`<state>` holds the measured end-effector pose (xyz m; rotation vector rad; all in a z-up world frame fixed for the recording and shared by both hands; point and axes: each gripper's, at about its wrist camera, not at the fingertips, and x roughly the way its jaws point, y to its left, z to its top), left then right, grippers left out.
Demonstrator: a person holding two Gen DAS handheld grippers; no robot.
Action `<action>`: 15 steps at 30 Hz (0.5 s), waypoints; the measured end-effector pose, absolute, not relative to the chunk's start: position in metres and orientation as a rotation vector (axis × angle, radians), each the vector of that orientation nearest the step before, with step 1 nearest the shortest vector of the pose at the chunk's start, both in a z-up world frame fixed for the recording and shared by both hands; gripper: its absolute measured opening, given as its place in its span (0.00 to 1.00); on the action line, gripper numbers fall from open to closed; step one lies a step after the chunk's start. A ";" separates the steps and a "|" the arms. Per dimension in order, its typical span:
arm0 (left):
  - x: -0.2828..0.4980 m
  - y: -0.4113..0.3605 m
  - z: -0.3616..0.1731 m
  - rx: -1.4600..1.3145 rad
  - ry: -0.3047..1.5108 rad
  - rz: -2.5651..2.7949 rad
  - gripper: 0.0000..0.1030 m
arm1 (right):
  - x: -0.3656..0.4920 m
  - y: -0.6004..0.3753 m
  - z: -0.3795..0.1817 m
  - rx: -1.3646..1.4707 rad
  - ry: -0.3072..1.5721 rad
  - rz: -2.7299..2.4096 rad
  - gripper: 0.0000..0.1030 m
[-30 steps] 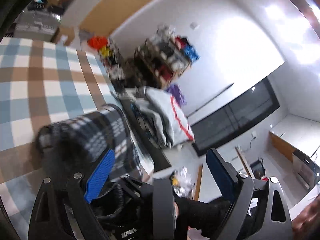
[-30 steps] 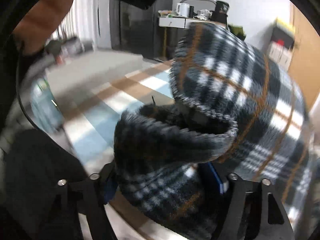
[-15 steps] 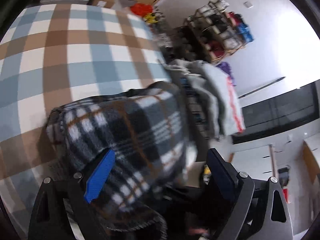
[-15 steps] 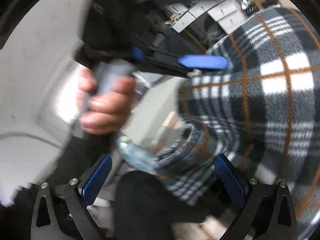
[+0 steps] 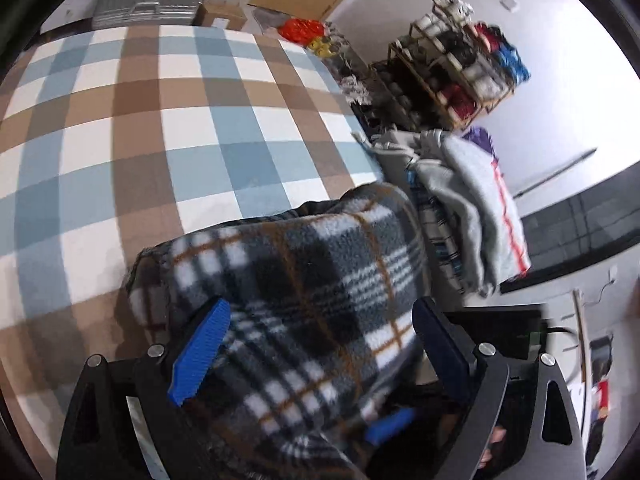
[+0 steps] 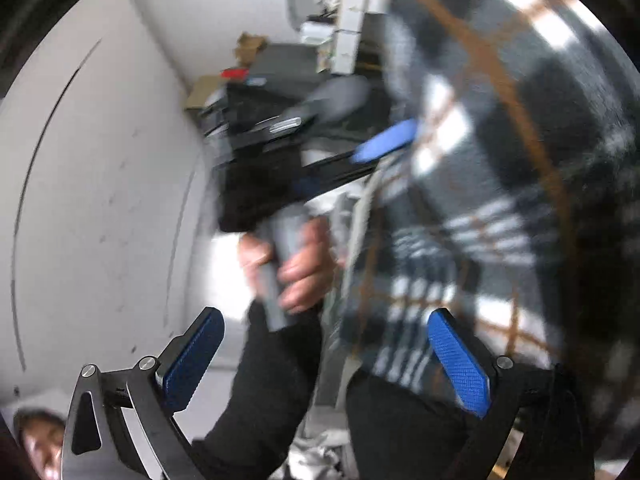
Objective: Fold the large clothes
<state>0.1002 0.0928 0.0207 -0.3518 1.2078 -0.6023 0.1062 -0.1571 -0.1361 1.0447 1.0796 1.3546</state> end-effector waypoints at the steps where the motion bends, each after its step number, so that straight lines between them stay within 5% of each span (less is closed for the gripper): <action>1: 0.095 0.095 0.028 -0.356 1.189 -0.594 0.88 | 0.108 -0.156 -0.138 1.046 1.082 1.335 0.99; 9: -0.020 0.122 0.092 -0.443 0.889 -0.723 0.88 | 0.117 -0.165 -0.142 1.118 1.074 1.313 1.00; 15: -0.075 0.079 0.068 -0.437 0.918 -0.898 0.88 | 0.119 -0.168 -0.127 1.285 1.006 1.393 1.00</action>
